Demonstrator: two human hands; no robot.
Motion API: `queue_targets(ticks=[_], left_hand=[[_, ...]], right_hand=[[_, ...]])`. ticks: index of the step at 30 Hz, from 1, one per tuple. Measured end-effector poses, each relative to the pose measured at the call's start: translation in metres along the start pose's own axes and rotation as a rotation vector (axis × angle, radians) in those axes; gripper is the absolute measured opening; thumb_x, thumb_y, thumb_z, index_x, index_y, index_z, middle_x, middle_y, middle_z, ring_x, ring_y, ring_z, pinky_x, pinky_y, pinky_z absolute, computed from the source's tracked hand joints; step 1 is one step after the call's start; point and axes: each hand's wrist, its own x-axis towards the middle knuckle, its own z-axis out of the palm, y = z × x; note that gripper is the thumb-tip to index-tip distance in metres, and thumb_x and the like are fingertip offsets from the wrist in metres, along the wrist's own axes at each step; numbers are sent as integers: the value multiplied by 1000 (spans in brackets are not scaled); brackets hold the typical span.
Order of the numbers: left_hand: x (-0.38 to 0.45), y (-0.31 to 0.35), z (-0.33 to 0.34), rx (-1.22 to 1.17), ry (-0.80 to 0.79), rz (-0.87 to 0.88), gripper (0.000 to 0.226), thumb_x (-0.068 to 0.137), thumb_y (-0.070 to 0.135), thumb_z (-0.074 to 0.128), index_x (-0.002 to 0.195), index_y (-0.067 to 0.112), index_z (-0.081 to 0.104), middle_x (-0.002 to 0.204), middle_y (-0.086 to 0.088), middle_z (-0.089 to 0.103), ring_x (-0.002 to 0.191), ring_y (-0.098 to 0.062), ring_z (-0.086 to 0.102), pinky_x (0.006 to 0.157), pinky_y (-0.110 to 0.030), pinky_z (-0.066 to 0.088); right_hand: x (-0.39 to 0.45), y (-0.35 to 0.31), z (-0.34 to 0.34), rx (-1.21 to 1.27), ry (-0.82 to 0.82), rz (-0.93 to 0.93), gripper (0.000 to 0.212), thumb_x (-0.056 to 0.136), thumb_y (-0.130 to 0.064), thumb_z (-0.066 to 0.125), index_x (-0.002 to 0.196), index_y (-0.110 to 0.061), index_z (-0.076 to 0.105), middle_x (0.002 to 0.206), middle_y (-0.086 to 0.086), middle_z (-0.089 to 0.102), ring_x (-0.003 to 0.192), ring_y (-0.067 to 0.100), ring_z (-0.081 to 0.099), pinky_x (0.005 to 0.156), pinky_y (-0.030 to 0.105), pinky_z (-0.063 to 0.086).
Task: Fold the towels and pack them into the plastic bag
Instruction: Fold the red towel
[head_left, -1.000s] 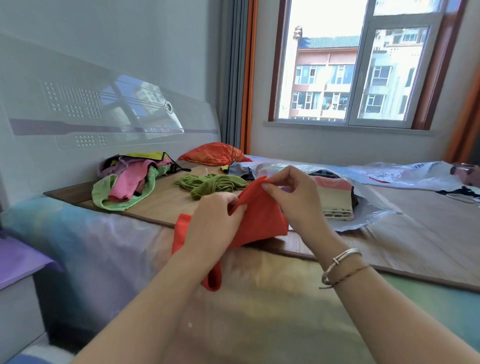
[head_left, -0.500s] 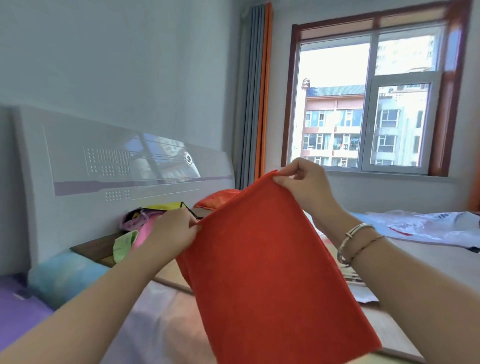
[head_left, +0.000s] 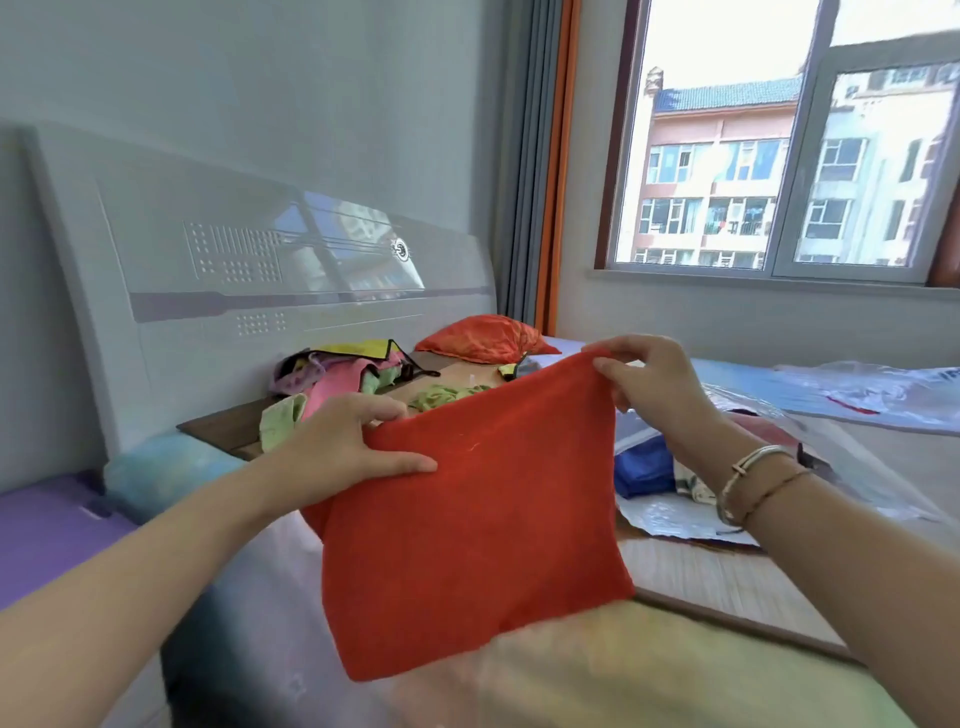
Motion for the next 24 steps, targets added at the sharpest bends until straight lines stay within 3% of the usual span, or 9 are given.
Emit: queue_targets(ticks=[3,7,9,13,16,18,21,24], left_hand=[[-3,-11,6,-118,-167,-52,25,75,15,81,80,1,61,68,7,62,60,1,56,59,-12,46],[2,-31,5,-106,-299,-67,13,83,14,74,86,20,63,82,6,65,77,-4,62,76,-23,53],[6,-40,4,-97,-328,-72,16,88,12,69,91,27,63,90,11,67,84,-3,64,81,-23,53],[13,-47,1,-121,-375,-103,20,90,18,67,104,32,66,101,14,69,93,-4,66,87,-23,52],[11,-52,2,91,-468,-139,4,84,39,72,82,36,72,76,18,68,67,1,59,70,-16,47],[7,-60,3,261,-525,-208,32,83,47,70,59,25,66,55,18,60,56,2,55,66,-16,43],[1,-70,5,327,-556,-273,43,93,36,60,59,12,69,52,31,57,60,10,56,71,-18,39],[-2,-83,9,299,-433,-305,40,95,35,58,66,12,75,59,35,61,66,9,59,71,-18,40]], right_hand=[[7,11,16,-36,-3,82,17,90,-3,58,85,-16,68,54,8,59,40,9,52,47,22,46],[18,24,36,-12,-7,146,11,93,-4,55,94,-9,64,61,11,65,48,23,60,47,29,52],[24,29,44,14,8,175,11,94,-4,52,93,-10,61,64,11,66,45,20,62,45,28,52],[32,37,58,94,6,213,16,95,0,43,91,-11,54,90,15,63,50,19,68,43,26,54],[36,40,66,100,15,215,16,96,0,39,95,-10,51,91,15,63,54,20,69,44,27,54],[37,40,70,102,40,210,14,97,-1,39,95,-10,49,86,13,63,53,18,69,44,27,54],[39,42,74,124,44,201,14,96,-1,38,95,-11,47,84,13,63,52,18,68,43,27,53],[39,45,77,130,7,189,14,97,-2,39,95,-12,48,91,18,66,56,21,70,45,27,53]])
